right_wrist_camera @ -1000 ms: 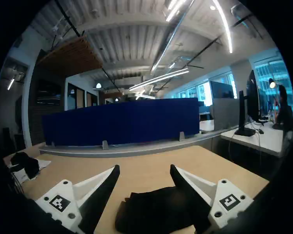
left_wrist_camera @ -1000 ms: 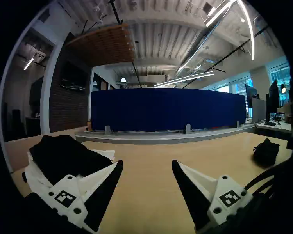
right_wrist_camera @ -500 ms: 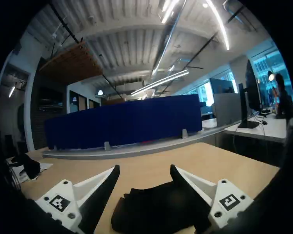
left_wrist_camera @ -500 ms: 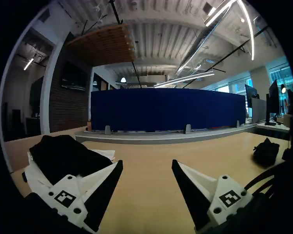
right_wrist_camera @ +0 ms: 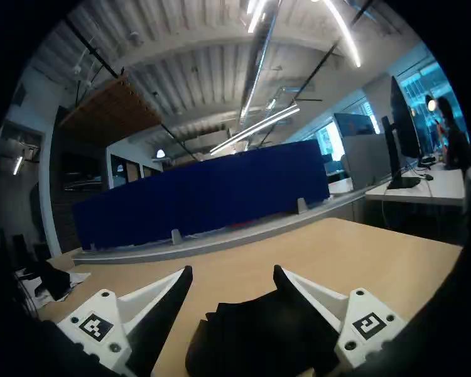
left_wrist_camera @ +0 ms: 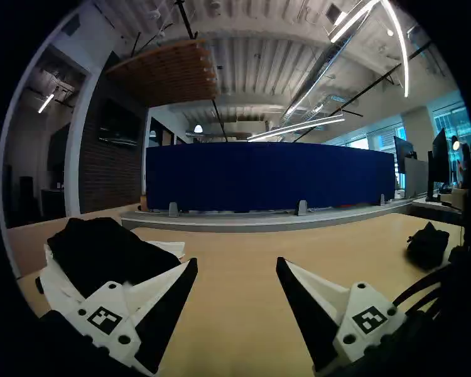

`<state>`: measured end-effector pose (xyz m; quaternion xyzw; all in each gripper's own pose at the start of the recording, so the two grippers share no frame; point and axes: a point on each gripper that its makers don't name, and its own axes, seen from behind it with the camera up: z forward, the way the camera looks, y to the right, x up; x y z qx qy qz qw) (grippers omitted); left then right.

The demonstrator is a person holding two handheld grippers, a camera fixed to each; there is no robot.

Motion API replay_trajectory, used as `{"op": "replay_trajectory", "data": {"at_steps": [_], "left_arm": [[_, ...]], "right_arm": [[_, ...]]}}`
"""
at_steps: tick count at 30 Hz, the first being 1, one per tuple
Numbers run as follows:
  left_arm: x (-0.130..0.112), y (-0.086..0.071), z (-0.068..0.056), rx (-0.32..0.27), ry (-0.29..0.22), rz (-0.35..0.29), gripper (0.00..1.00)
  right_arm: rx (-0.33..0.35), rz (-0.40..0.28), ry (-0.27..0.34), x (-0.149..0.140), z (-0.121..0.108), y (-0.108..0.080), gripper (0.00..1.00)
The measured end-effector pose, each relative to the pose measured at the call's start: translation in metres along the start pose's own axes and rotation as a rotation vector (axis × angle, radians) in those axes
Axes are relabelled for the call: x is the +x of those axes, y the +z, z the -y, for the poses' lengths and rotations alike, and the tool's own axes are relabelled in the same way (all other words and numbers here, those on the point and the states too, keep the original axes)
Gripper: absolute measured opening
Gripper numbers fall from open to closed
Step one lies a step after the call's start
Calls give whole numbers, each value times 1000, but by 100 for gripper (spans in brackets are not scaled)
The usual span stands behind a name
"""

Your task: Fold towel

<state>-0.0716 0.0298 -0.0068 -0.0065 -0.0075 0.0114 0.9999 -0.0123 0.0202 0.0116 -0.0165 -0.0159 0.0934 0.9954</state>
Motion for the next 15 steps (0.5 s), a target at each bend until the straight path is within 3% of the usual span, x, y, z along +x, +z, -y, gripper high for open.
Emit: {"op": "replay_trajectory", "data": {"at_steps": [6, 15], "left_arm": [[0, 0, 0, 0, 0, 0, 93], [0, 1, 0, 0, 0, 0, 93]], "right_arm": [[11, -1, -23, -3, 0, 1, 100], [43, 16, -126, -19, 9, -4, 100]]}}
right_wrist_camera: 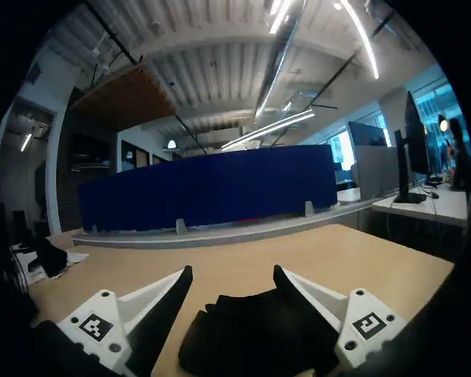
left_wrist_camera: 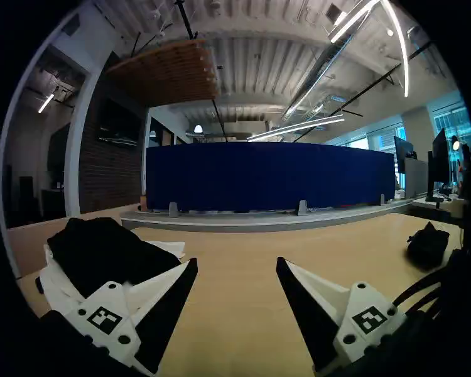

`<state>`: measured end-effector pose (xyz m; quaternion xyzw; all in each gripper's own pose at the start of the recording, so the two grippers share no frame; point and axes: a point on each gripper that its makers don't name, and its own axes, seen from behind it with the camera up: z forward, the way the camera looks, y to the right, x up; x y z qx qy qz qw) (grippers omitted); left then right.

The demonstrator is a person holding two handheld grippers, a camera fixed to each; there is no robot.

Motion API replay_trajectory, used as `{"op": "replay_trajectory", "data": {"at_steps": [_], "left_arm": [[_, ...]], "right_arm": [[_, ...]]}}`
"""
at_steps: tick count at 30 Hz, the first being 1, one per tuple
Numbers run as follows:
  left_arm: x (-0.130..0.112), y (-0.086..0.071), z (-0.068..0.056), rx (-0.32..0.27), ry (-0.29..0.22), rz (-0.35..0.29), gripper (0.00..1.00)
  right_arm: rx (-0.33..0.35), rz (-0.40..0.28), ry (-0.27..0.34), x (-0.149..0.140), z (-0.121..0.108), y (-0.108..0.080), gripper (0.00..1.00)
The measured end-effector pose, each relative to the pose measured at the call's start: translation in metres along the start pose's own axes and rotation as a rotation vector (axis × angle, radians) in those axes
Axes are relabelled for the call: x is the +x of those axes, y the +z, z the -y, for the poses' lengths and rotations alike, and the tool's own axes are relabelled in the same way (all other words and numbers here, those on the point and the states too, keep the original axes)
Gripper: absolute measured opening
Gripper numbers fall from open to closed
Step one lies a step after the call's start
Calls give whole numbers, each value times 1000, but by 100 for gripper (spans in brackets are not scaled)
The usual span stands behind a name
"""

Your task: Fold towel

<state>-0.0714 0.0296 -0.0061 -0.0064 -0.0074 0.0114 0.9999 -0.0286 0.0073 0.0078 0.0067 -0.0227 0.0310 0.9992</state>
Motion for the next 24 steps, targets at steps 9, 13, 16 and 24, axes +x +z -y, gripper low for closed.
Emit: {"op": "replay_trajectory", "data": {"at_steps": [9, 13, 16, 24], "left_arm": [[0, -1, 0, 0, 0, 0, 93], [0, -1, 0, 0, 0, 0, 93], [0, -1, 1, 0, 0, 0, 93], [0, 0, 1, 0, 0, 0, 93]], "right_arm": [[1, -6, -52, -7, 2, -3, 100], [-8, -7, -66, -8, -1, -2, 100], [-27, -9, -80, -9, -7, 0, 100], [-42, -8, -108, -9, -11, 2, 100]]}}
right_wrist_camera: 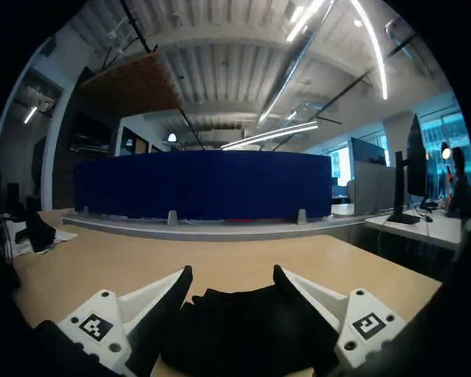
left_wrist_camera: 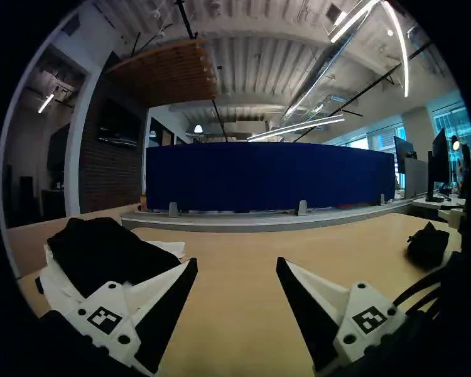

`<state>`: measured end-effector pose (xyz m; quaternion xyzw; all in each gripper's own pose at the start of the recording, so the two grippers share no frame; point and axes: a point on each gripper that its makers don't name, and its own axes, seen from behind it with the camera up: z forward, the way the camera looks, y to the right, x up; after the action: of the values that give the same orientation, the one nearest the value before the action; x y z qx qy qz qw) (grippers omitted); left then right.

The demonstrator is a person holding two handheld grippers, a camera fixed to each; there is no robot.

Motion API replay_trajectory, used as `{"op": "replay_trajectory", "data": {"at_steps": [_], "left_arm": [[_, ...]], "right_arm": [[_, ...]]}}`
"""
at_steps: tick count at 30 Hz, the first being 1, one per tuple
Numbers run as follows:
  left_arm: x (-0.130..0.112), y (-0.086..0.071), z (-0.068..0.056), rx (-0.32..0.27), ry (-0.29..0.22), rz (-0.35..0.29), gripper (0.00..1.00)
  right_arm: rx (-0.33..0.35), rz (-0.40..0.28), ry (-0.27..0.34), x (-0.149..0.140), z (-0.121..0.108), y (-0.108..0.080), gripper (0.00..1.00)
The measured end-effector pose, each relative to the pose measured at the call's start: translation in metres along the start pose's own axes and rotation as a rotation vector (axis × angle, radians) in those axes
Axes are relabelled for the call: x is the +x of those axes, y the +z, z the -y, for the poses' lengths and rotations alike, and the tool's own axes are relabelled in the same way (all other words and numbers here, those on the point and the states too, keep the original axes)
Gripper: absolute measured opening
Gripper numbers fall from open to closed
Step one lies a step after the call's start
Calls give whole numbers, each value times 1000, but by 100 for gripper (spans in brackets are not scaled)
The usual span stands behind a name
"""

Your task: Fold towel

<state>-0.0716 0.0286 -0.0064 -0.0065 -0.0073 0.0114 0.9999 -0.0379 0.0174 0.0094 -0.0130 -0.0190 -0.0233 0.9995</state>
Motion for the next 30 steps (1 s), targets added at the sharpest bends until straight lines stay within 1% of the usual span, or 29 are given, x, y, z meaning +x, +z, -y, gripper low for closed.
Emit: {"op": "replay_trajectory", "data": {"at_steps": [30], "left_arm": [[1, 0, 0, 0, 0, 0, 93]], "right_arm": [[-2, 3, -1, -1, 1, 0, 100]]}}
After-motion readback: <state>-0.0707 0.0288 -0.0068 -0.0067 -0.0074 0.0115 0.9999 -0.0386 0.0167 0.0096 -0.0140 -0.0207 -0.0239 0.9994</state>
